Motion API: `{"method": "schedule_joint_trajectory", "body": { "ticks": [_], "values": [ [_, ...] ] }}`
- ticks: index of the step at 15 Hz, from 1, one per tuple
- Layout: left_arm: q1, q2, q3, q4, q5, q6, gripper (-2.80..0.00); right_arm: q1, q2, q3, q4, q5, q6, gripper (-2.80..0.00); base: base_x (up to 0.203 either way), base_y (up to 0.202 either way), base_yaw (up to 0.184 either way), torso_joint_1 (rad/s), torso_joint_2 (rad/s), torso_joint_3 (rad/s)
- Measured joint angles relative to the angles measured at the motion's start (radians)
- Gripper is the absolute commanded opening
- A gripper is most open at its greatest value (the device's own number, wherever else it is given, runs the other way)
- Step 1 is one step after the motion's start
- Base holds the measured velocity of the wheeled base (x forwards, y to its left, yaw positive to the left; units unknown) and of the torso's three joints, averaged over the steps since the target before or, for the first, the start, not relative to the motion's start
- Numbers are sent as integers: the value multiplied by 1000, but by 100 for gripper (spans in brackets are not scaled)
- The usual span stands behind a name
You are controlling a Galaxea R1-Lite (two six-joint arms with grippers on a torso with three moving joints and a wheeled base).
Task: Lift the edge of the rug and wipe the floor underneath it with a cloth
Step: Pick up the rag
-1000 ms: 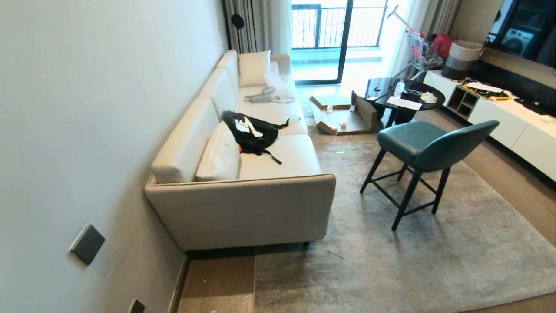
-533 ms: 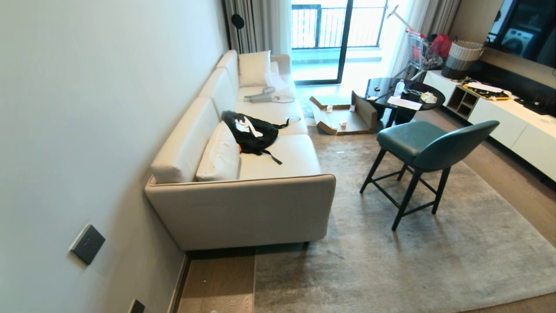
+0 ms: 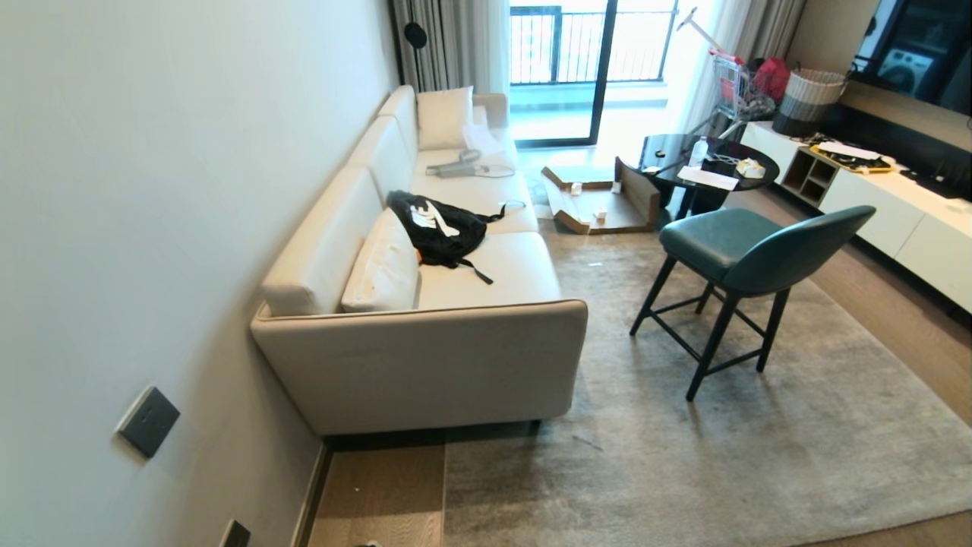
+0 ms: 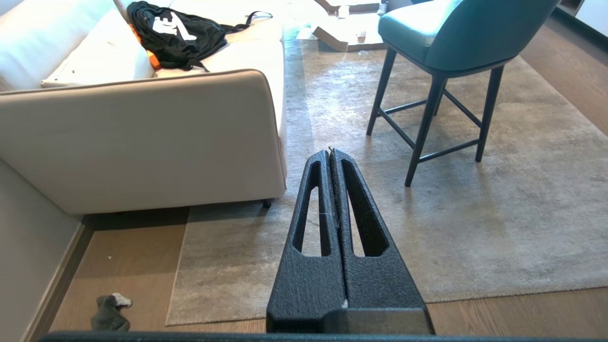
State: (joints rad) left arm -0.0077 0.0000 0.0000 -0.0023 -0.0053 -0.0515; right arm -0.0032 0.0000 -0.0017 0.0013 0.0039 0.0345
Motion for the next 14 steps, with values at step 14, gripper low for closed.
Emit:
{"method": "schedule_joint_trajectory", "body": {
  "ticks": [14],
  "values": [
    [0,0,0,0,0,0,-280,0,0,0,0,0,-1,-280,0,0,0,-143,383,234]
  ]
}}
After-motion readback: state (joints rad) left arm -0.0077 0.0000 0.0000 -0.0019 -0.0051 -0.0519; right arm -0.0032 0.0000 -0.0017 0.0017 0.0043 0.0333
